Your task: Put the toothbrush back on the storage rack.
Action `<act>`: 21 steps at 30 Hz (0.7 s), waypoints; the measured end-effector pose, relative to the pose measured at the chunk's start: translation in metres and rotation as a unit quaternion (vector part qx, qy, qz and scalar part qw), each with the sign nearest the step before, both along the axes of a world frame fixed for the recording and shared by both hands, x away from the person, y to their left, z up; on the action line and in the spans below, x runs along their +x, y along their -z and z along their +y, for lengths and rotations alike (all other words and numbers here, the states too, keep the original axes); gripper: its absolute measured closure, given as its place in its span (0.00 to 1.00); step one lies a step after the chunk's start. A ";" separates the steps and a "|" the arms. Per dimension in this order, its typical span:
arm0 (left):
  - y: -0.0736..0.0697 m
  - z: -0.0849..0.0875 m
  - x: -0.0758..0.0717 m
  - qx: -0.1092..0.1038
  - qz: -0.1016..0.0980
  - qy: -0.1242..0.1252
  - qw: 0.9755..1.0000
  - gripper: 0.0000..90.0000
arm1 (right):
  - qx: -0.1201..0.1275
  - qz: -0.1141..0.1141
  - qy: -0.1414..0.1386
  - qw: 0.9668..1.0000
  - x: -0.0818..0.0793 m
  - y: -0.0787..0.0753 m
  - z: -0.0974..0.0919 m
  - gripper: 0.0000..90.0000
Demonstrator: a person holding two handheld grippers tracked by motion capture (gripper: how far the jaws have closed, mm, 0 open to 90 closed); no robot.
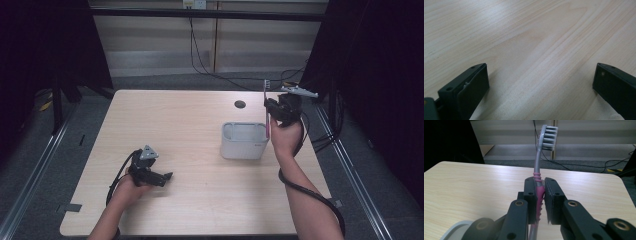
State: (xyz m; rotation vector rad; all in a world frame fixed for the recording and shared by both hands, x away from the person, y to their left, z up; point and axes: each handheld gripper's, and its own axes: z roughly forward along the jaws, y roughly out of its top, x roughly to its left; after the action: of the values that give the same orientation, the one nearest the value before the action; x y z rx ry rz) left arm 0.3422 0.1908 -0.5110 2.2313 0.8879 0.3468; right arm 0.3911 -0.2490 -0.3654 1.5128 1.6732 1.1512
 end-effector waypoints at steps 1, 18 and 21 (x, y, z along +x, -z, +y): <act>0.000 0.000 0.000 0.000 0.000 0.000 1.000 0.00 | -0.001 -0.001 0.001 1.000 0.001 0.001 0.000 0.90; 0.000 0.000 0.000 0.001 -0.001 -0.001 1.000 0.00 | -0.003 0.001 0.004 1.000 0.008 0.011 0.004 0.90; 0.000 0.000 0.000 0.000 0.000 -0.001 1.000 0.00 | -0.004 0.002 0.003 1.000 0.008 0.015 0.005 0.89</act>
State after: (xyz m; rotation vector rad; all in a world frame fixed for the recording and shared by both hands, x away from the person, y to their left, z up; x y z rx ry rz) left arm 0.3421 0.1906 -0.5110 2.2305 0.8903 0.3493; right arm 0.3992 -0.2438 -0.3802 1.5149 1.6727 1.1379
